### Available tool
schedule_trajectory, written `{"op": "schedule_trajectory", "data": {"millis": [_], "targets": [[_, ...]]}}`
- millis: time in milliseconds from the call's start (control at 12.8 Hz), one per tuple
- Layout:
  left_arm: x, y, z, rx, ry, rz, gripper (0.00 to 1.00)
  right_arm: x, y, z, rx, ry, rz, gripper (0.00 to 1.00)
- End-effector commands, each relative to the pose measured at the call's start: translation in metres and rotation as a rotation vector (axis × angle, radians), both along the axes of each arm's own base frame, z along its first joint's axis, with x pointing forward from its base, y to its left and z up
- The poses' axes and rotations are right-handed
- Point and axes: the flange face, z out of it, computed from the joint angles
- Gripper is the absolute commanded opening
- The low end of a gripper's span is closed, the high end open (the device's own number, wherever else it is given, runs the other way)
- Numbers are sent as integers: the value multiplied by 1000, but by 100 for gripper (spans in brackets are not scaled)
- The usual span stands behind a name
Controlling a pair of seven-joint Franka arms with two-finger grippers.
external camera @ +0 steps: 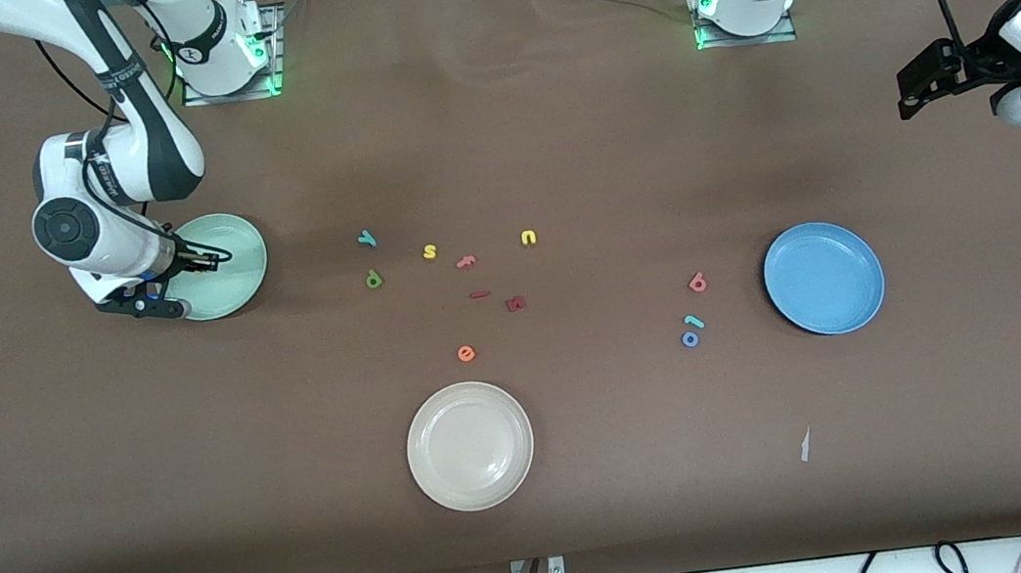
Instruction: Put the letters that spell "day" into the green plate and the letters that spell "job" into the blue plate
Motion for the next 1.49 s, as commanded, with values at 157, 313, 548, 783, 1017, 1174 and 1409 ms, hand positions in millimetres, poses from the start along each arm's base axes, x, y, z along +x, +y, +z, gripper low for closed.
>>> {"op": "schedule_trajectory", "data": {"millis": [157,313,548,783,1017,1174,1409], "targets": [[-1,-1,6,21,-13,2,100,-1,12,4,17,-25,-1,99],[-1,-1,6,21,-13,2,100,3,55,16,17,-64,-36,99],[-1,-1,6,21,-13,2,100,10,143,22,34,-109,-39,100],[-1,-1,6,21,-13,2,100,37,205,13,69,-132,25,100],[-1,-1,6,19,-13,2,100,49,233,-11,82,-125,34,99],[-1,-1,6,19,-12,2,100,42,244,-28,83,-104,52,99],[-1,-1,6,19,-13,2,100,37,259,-32,114,-111,50,92]]}}
